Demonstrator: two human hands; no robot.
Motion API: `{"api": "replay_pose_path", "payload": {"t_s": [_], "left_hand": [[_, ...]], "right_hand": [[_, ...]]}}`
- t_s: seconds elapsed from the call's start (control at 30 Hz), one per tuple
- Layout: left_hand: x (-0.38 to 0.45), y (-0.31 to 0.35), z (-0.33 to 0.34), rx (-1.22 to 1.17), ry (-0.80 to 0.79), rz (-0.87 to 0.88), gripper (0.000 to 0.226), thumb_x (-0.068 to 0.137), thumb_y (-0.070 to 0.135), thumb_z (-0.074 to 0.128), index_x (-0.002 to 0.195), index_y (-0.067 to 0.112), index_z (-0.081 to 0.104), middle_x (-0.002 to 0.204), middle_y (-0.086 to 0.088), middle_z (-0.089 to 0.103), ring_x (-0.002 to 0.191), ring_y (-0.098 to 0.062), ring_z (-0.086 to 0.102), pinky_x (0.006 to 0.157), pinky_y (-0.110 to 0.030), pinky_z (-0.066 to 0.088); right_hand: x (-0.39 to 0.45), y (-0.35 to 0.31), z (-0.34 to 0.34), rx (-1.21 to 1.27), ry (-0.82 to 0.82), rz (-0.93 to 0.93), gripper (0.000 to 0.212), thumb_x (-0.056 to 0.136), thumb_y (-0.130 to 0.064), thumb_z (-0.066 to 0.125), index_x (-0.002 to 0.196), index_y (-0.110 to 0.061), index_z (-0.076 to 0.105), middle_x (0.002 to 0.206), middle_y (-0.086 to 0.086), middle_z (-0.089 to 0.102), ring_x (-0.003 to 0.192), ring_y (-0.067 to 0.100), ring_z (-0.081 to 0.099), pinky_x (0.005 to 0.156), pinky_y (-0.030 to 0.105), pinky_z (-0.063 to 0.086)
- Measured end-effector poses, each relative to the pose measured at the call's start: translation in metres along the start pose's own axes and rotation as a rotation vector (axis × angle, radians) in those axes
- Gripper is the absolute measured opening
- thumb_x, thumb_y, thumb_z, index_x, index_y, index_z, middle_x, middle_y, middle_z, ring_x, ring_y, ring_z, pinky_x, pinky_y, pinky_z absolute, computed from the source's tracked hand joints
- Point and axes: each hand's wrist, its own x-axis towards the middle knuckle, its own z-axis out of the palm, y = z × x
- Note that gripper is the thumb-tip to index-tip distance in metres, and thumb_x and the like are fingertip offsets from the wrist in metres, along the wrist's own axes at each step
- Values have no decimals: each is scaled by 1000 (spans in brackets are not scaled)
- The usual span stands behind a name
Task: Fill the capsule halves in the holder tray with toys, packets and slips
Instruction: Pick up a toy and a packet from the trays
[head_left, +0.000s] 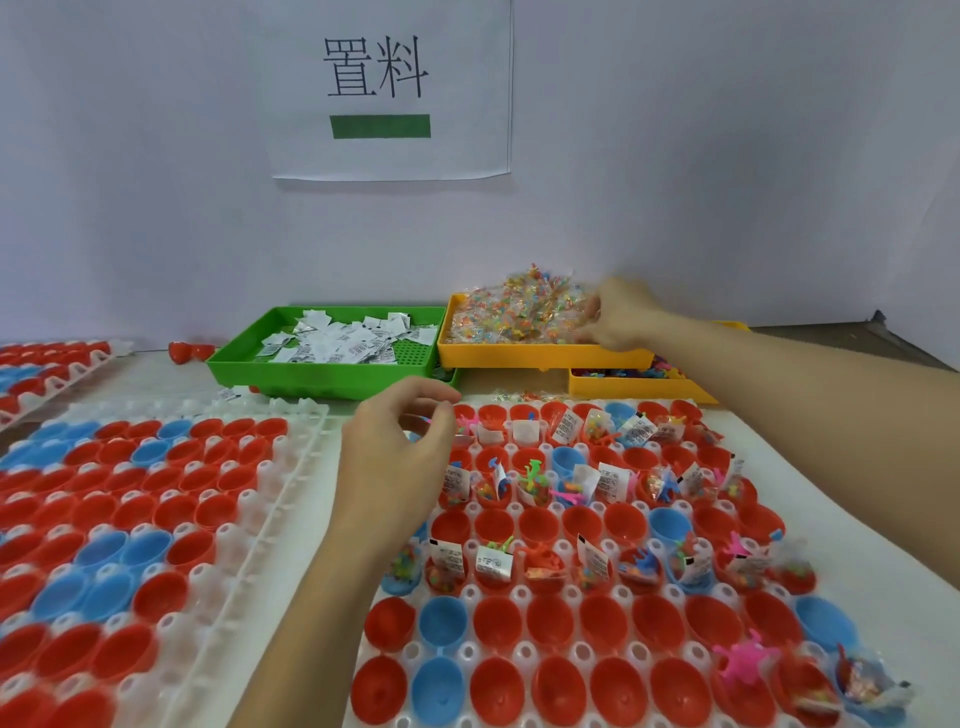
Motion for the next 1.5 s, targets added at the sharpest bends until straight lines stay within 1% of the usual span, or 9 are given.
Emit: {"api": "replay_pose_path", "payload": {"t_s": [0.2, 0.33, 0.57, 0.7, 0.83, 1.07, 1.2, 1.33, 1.5], "left_hand": [[1, 1, 1, -30, 6, 10, 20, 91, 12, 60, 83, 28, 71, 76, 11, 68, 76, -2, 61, 59, -7, 45], [-1, 2, 2, -52, 1, 11, 21, 90, 10, 61, 82, 27, 71, 69, 12, 66, 70, 1, 60, 56, -7, 44], [-1, 4, 1, -72, -11, 27, 23, 90, 9, 61, 82, 28, 71, 70, 12, 66, 64, 1, 59, 51, -10, 43], [-1, 5, 0, -88, -3, 32, 24, 90, 9, 61, 82, 29, 71, 72, 9, 67, 66, -1, 59, 53, -11, 44], [-2, 8, 1, -89, -6, 60, 24, 90, 10, 61, 84, 30, 71, 74, 11, 67, 71, -5, 62, 56, -13, 46], [-12, 29, 6, -190, -91, 149, 24, 90, 6, 62, 84, 28, 71, 70, 5, 66, 65, -7, 62, 58, -18, 49], [-25, 42, 17, -316, -243, 161, 23, 89, 3, 66, 84, 25, 73, 72, -9, 68, 69, -30, 66, 64, -37, 54], [-37, 50, 28, -364, -393, 140, 15, 87, 12, 69, 87, 25, 75, 73, -6, 72, 67, -21, 71, 67, -33, 59], [-45, 54, 38, -345, -459, 101, 14, 92, 15, 65, 91, 25, 75, 76, -2, 75, 68, -17, 73, 68, -35, 62]], "right_hand": [[6, 3, 3, 88, 126, 18, 26, 85, -10, 78, 104, 5, 72, 113, 21, 69, 108, 35, 64, 87, 38, 52], [2, 5, -6, 149, 110, -2, 46, 85, -3, 76, 129, -3, 62, 127, 20, 63, 114, 32, 61, 90, 34, 49], [-4, 18, -16, 277, 191, -2, 59, 85, 7, 71, 138, -11, 54, 105, 12, 67, 94, 18, 60, 82, 25, 46], [-9, 24, -16, 383, 250, -1, 46, 85, -2, 75, 128, -12, 61, 92, 1, 63, 92, 17, 60, 78, 24, 45], [-28, 21, -21, 529, 313, 2, 20, 87, -9, 76, 106, -12, 73, 99, 2, 70, 88, 13, 64, 78, 22, 48], [-127, 18, -52, 795, 108, -227, 15, 86, -8, 76, 97, -17, 73, 84, 1, 76, 76, 12, 74, 68, 14, 55], [-183, 21, -52, 883, 52, -226, 24, 73, -6, 82, 94, -11, 71, 85, 5, 76, 78, 18, 75, 71, 18, 58], [-203, 19, -48, 899, -2, -273, 21, 63, -21, 81, 81, -11, 75, 81, 3, 77, 75, 21, 76, 69, 22, 59], [-211, 17, -40, 906, -70, -340, 15, 73, -5, 83, 79, -19, 79, 79, 7, 77, 76, 24, 76, 73, 30, 62]]}}
